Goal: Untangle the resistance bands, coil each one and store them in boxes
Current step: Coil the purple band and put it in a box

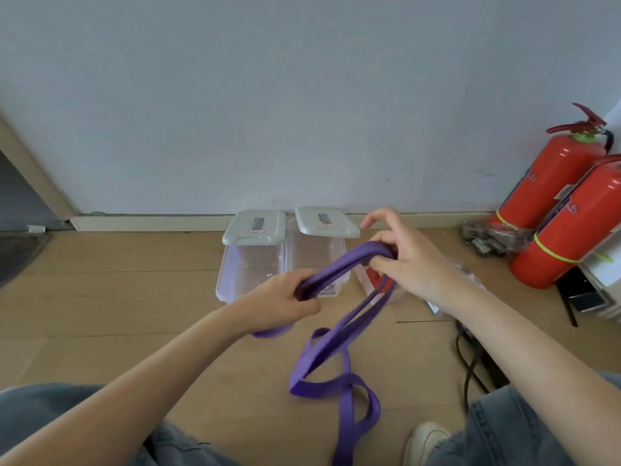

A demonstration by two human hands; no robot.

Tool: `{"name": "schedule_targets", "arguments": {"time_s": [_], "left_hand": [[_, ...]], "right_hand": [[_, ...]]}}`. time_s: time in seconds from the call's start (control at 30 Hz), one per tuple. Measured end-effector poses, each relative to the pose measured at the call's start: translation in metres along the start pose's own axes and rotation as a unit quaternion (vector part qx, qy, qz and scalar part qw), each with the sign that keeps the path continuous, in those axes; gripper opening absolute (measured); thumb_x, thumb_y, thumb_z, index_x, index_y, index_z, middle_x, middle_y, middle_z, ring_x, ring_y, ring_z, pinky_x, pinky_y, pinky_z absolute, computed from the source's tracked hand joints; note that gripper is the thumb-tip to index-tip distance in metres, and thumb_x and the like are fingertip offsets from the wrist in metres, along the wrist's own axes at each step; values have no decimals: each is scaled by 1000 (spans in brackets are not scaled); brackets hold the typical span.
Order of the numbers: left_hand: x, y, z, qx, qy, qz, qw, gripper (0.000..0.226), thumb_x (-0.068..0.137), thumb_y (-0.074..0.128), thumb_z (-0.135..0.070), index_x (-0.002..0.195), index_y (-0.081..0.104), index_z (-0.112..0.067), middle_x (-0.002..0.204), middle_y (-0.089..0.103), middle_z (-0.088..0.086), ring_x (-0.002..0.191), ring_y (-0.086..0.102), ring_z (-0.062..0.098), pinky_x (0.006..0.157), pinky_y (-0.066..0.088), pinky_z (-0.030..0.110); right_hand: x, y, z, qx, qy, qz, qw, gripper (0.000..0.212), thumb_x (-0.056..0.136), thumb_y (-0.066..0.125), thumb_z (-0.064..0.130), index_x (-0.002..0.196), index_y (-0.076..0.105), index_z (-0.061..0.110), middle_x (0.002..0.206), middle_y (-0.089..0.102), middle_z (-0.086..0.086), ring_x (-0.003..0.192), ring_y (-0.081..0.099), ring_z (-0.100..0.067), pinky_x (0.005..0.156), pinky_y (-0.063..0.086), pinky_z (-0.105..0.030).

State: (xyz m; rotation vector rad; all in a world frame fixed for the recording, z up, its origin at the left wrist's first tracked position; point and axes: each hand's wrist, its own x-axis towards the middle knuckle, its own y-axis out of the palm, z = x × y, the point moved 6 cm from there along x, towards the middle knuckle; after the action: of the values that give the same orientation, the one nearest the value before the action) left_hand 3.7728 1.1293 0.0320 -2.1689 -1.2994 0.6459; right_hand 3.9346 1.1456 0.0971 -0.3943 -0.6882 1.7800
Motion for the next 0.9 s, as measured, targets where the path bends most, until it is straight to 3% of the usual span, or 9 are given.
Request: {"name": "schedule_targets", "arguments": {"time_s": [0.1,0.17,0.3,0.43,0.57,0.67,0.73,0.83,0.9], "left_hand": [[-6,-19,8,-31,-48,-10,998,16,86,52,-8,74,45,-17,66,51,0,62,57,19,74,52,42],[-7,-38,1,-67,-55,-65,994,14,86,48,-8,74,45,-14,55,46,-5,48,49,15,54,50,32],[-4,-42,-39,-69,2,-79,995,14,82,49,-11,71,45,-19,41,42,-17,36,39,1,37,30,10],[5,-26,-57,-14,19,-52,998,10,83,51,-15,74,48,-18,55,44,-13,41,44,-5,41,33,9],[7,-26,-45,-130,-47,6,990,11,80,53,-12,87,46,-17,48,43,-11,40,37,8,44,32,24],[0,-24,-38,-319,-84,110,938,30,79,57,-6,106,47,-14,57,48,-5,48,41,11,47,34,22],[-4,-19,-43,-381,-74,142,910,24,80,64,-15,102,55,-13,64,57,-1,55,51,11,53,43,20],[-2,-21,-38,-329,-72,73,939,29,83,58,-38,96,59,-12,74,59,1,71,52,13,69,41,22],[-2,-32,-37,-250,-37,18,967,24,87,56,-35,91,64,-14,77,60,0,73,50,10,71,39,20]], "right_hand": [[3,-14,-12,-46,9,-20,999,30,84,54,-1,89,40,25,75,63,-6,61,55,-21,49,37,-13],[0,-4,-21,-149,29,53,987,30,84,59,5,83,39,27,74,55,3,64,52,-15,53,38,-11],[-15,26,-36,-203,106,210,951,49,65,80,42,97,45,28,96,51,15,96,54,-10,84,47,-25],[-9,33,4,106,1,144,984,78,62,85,31,121,36,48,115,53,13,102,60,-5,89,48,-23],[-8,24,19,43,-95,65,992,59,84,60,1,120,43,45,85,57,-1,66,56,-17,64,45,-26],[-9,17,21,-12,-114,59,992,35,86,65,14,109,59,40,85,65,8,74,60,-7,70,45,-19],[-9,12,23,-33,-120,24,992,20,76,75,28,95,68,31,82,67,12,76,60,0,68,43,-14],[-10,5,24,-49,-115,-18,992,30,67,71,45,87,72,22,71,60,11,67,56,0,62,39,-11],[-10,1,25,-66,-116,-35,990,35,68,66,48,86,72,19,69,57,10,67,54,-3,61,38,-12]]}}
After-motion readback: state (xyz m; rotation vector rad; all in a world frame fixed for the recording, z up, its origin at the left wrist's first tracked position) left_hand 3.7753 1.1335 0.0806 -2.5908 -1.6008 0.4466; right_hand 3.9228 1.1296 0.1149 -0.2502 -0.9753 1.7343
